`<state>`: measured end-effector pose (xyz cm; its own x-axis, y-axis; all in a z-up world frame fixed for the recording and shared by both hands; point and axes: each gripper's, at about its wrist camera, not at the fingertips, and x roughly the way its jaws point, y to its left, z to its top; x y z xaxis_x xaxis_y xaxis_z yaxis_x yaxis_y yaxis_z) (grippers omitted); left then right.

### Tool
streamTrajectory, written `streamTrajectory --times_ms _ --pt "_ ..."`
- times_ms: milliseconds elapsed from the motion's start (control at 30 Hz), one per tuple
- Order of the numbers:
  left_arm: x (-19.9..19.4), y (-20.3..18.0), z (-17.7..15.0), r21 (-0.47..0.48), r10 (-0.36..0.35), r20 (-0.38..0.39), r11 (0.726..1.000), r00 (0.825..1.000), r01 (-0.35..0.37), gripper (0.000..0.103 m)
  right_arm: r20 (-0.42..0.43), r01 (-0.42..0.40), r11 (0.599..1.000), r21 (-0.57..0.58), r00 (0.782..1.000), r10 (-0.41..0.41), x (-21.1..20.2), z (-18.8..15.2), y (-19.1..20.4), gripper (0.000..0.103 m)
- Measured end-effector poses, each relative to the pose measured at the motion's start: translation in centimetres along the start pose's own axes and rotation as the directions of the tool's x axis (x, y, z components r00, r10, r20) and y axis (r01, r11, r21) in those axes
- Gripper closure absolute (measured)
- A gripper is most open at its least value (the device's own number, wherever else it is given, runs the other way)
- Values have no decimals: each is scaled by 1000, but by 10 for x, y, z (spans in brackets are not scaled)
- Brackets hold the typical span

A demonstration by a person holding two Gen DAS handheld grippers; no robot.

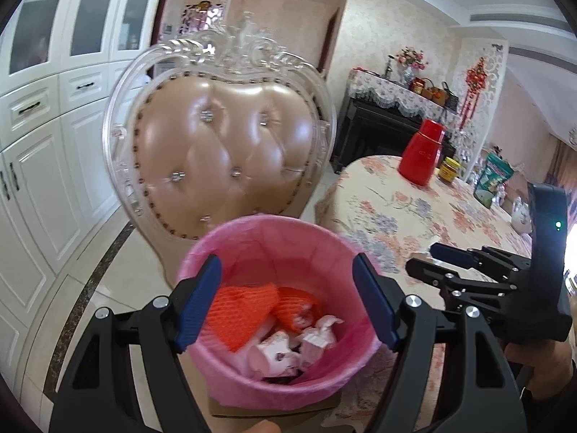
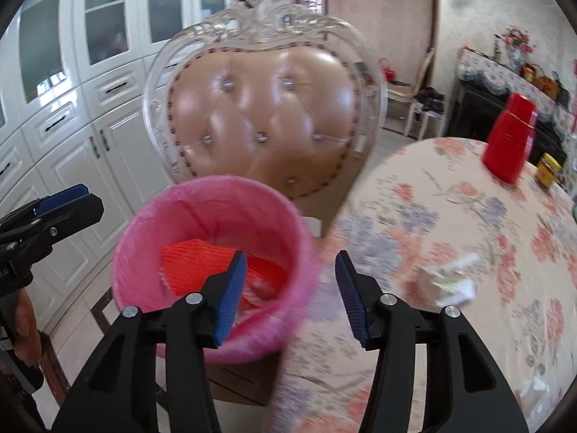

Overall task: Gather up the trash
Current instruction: 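Move both tools back over the remaining tissues on the table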

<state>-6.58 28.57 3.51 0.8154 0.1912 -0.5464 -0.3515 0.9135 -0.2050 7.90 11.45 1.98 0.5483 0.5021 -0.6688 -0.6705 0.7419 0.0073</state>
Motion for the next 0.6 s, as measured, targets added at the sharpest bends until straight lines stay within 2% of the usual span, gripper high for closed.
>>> streamTrajectory --times_ms 367,600 --pt "35 -79 1 91 -95 -25 991 995 97 31 16 135 988 77 991 -136 -42 -32 -75 51" --pt "60 -128 -4 155 -138 -60 977 989 145 31 4 186 973 137 982 -188 -60 -54 -118 49"
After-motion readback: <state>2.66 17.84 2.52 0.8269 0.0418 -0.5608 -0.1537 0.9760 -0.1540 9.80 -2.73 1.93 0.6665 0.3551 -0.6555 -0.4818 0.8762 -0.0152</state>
